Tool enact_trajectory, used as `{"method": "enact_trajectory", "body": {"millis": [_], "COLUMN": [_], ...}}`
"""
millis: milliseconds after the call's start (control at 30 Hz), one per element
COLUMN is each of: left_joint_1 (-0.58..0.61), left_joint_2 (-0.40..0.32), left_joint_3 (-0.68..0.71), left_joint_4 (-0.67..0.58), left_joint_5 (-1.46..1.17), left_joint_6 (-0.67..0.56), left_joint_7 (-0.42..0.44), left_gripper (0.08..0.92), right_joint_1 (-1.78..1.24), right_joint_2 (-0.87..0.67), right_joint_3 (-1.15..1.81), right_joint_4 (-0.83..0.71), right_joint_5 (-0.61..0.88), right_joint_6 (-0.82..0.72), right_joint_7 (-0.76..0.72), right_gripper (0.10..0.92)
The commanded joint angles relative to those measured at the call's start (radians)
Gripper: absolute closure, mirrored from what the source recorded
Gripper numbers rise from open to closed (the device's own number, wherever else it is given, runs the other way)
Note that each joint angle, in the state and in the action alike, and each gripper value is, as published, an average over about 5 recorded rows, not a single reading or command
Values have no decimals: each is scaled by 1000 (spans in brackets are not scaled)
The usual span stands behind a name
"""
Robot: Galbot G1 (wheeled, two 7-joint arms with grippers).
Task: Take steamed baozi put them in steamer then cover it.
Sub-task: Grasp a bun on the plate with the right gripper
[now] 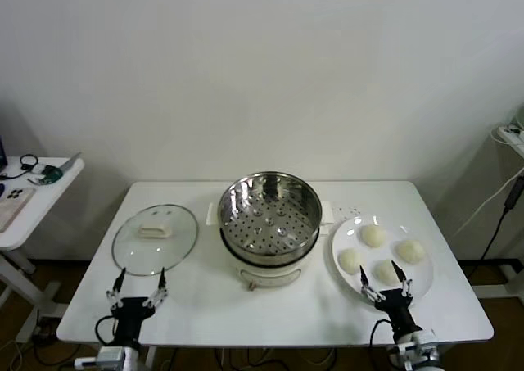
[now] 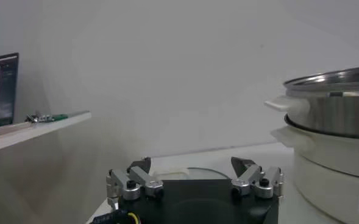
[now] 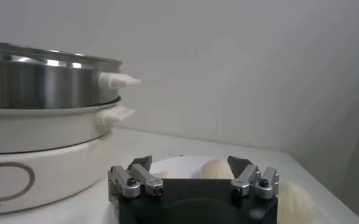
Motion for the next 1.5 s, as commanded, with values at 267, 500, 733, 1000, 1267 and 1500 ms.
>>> {"method": "enact_trajectory", "body": {"millis": [267,500,733,1000,1267,1500], "left_joint_1": [-9,-2,8,8,2,6], "left_joint_2": [7,12,18,32,34,34], "left_joint_3": [22,46,58,51,45,32], "left_joint_4": [-11,-17,-13,-18,-15,-28], "left_joint_5": [-3,1,3,-2,-6,-8], "left_joint_6": [-23,-32,-43,-41,-36,-29], "left_joint_7": [-14,-18,-21,-22,-25,-26], "left_gripper": [177,177,177,177,177,177], "right_joint_1": [204,423,833,1327,1578,1603], "right_joint_2": [-364,-677,-750,-718,-538,-374], "right_joint_3": [-26,-151,-484,-952,-1252,-1317], "right_joint_4": [-36,-164,-381,-569,-784,-925], "right_joint_5": [-31,-87,-246,-347,-377,-414], "right_joint_6": [-259,-368,-298,-243,-214,-187], "right_joint_7": [-236,-627,-860,-1053,-1101,-1102], "right_gripper": [203,203,203,203,203,203]}}
